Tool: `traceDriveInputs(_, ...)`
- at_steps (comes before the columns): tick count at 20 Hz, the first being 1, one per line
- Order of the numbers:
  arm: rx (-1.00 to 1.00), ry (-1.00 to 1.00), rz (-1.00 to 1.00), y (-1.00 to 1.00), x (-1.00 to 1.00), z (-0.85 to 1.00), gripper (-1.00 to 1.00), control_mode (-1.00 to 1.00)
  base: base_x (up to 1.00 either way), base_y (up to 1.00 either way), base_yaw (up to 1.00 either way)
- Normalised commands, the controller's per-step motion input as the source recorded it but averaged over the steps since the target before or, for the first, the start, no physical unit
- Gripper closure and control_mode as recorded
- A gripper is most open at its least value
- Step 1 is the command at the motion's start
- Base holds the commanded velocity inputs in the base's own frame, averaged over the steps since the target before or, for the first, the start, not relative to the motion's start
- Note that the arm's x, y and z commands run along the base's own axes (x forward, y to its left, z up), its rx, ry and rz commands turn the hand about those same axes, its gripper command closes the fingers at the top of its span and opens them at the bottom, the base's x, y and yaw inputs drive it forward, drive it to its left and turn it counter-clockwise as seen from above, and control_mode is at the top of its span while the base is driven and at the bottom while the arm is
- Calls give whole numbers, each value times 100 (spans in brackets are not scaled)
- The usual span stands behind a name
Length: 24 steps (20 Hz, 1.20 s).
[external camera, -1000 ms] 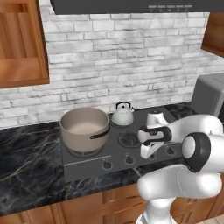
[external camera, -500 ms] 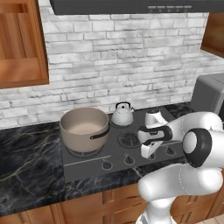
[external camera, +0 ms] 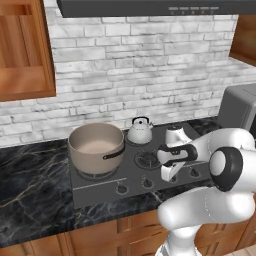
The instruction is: Pick the kettle from the cabinet and place it on a stove burner. Then pick the pot from the counter and place it on another stove burner. Finally, turn both burners on.
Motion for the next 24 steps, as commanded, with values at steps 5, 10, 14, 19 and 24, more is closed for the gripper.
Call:
traceDriveInputs(5,6,0,22,0,-1,-19,100,-100,0,0,0)
traceDriveInputs(10,6,-3,26,0,-1,-16,100,-100,0,0,0)
traceDriveInputs(14,4,-1,25,0,-3,-10,100,-100,0,0,0)
traceDriveInputs(19,0,0,35,4,0,-21,100,-100,0,0,0)
traceDriveInputs(24,0,0,37,5,0,-14,100,-100,0,0,0)
